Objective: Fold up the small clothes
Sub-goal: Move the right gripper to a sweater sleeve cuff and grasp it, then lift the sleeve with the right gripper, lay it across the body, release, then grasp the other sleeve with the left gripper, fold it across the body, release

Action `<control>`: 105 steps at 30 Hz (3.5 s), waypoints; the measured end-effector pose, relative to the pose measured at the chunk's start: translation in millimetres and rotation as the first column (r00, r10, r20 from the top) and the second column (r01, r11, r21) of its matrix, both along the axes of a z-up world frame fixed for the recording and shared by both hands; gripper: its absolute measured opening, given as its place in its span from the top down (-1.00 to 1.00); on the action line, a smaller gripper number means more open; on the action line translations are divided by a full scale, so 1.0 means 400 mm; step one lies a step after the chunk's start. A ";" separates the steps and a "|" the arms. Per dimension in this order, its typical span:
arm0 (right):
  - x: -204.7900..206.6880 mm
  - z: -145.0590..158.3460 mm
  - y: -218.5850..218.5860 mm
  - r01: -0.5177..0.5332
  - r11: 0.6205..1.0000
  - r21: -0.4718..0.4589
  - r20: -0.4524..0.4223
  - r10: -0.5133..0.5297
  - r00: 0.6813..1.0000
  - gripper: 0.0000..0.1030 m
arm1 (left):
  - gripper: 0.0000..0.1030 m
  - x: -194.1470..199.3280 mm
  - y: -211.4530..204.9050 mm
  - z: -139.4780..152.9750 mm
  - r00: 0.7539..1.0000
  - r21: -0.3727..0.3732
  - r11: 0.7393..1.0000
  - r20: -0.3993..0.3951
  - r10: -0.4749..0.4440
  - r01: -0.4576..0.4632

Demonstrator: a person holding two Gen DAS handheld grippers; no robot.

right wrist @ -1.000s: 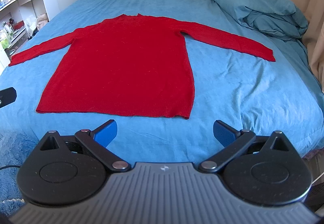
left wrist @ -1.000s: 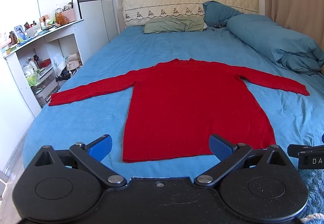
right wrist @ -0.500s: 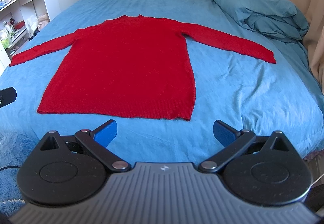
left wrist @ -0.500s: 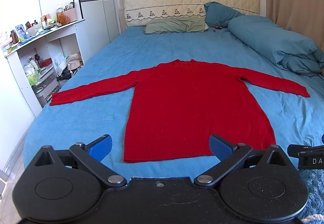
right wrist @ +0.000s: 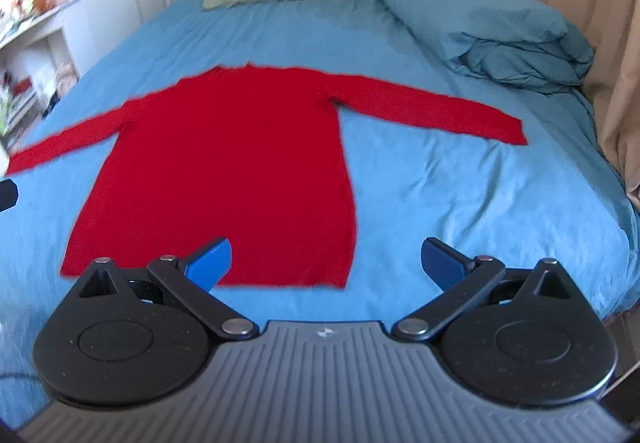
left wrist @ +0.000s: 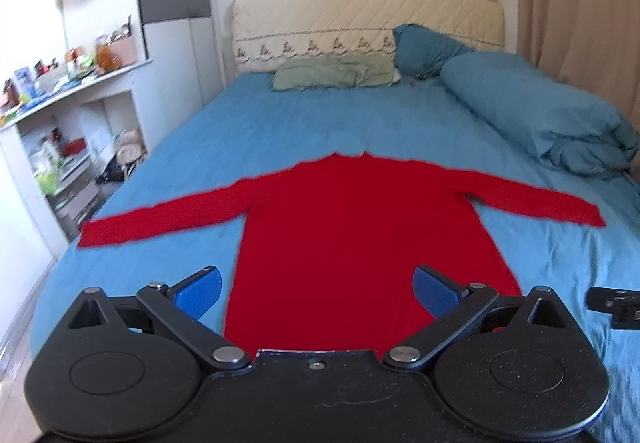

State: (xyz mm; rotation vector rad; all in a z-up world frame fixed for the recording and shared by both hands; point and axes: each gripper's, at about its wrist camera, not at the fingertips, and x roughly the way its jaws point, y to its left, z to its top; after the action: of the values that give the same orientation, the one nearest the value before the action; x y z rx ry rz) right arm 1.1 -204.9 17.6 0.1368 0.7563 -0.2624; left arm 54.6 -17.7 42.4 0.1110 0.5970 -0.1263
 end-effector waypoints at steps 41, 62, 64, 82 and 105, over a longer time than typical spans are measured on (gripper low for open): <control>0.699 -0.492 -0.890 0.672 0.707 0.221 -0.023 -0.685 0.728 -0.18 | -1.00 1.097 -0.800 -0.523 0.874 0.052 0.960 -0.429 -0.228 0.276; 1.144 -0.014 -0.373 0.026 0.983 0.183 0.294 -0.080 0.953 0.58 | -1.00 1.168 -0.303 -0.298 0.910 -0.022 0.981 -0.371 -0.185 0.191; 1.201 -0.043 -0.243 -0.109 0.979 0.173 0.297 0.053 0.953 0.58 | -1.00 1.162 -0.207 -0.295 0.928 0.002 0.988 -0.345 -0.144 0.154; 1.212 -0.510 0.253 -0.546 0.837 -0.021 -0.005 0.546 0.838 -0.42 | -1.00 1.111 0.107 -0.432 0.908 -0.152 0.988 -0.415 -0.062 -0.002; 0.934 -0.489 -0.153 0.010 0.995 -0.104 -0.052 -0.015 0.999 -0.89 | 0.92 1.157 -0.069 -0.487 0.920 -0.240 0.960 -0.389 0.041 -0.144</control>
State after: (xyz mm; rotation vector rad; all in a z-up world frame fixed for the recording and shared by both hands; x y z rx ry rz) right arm 374.6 -265.9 -178.0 0.0368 0.7922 -0.3177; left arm 517.3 -45.3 -152.5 -0.2078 0.9675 -0.1349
